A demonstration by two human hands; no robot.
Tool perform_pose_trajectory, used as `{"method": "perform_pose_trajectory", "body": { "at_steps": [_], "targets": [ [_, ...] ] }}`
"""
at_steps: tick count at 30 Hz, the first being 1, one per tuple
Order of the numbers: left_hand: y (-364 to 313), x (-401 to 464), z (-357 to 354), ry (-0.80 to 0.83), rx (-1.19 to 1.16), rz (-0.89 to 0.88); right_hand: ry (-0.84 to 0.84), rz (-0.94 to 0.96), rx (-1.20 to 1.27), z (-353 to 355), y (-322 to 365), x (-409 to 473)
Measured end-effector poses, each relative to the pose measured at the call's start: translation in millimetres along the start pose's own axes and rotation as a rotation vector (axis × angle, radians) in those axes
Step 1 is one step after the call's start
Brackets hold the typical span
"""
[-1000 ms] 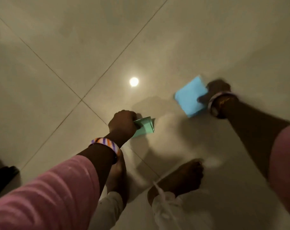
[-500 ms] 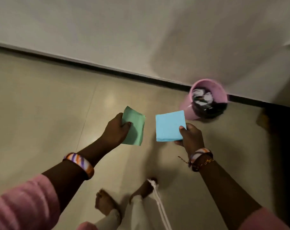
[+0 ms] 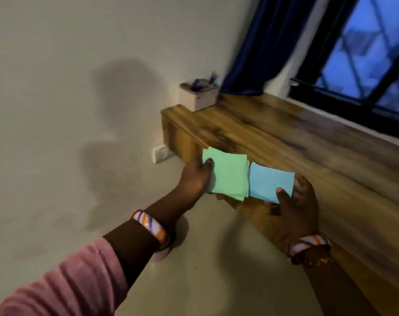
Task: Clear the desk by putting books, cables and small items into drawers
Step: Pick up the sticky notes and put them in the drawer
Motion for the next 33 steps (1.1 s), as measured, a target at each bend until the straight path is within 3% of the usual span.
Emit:
{"method": "perform_pose_trajectory", "body": {
  "at_steps": [2, 4, 6, 8, 10, 12, 14, 18, 22, 27, 29, 33],
  "targets": [
    [-8, 19, -49, 0.028, -0.051, 0.018, -0.073, -0.114, 0.067, 23, -13, 19],
    [-10, 33, -84, 0.065, -0.133, 0.021, -0.112, -0.126, -0.019, 35, -19, 35],
    [-1, 49, -96, 0.032, -0.07, 0.01, -0.123, -0.099, -0.428, 44, -25, 48],
    [31, 63, -79, -0.111, 0.124, 0.106, -0.139, -0.092, -0.862, 51, -40, 51],
    [75, 65, -48, -0.261, 0.134, 0.272, -0.09, -0.15, -1.078, 50, -63, 48],
    [124, 68, -32, -0.246, 0.122, 0.401, -0.07, -0.161, -1.225, 42, -76, 46],
    [176, 77, -35, -0.152, 0.016, 0.549, -0.136, -0.11, -1.253, 37, -72, 47],
    [239, 83, -77, -0.007, -0.482, 0.916, -0.21, -0.067, -1.336, 36, -69, 47],
    [254, 84, -104, 0.096, -0.743, 0.99, -0.186, -0.116, -1.36, 38, -75, 46],
    [243, 82, -100, 0.212, -0.721, 0.947, -0.089, -0.193, -1.296, 39, -74, 40],
    [241, 76, -91, 0.242, -0.64, 0.905, -0.08, -0.117, -1.272, 26, -69, 19],
    [254, 38, -40, 0.122, -0.489, 0.933, 0.005, 0.107, -1.417, -10, -65, -52]
  ]
}}
Point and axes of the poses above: each hand's wrist, its own x-axis towards the middle knuckle, its own z-axis out of the back of the hand, y = z × x, the point moved 9 cm from there along x, towards the middle knuckle, and after that the axes turned 11 degrees about -x, right-handed, at the moved point
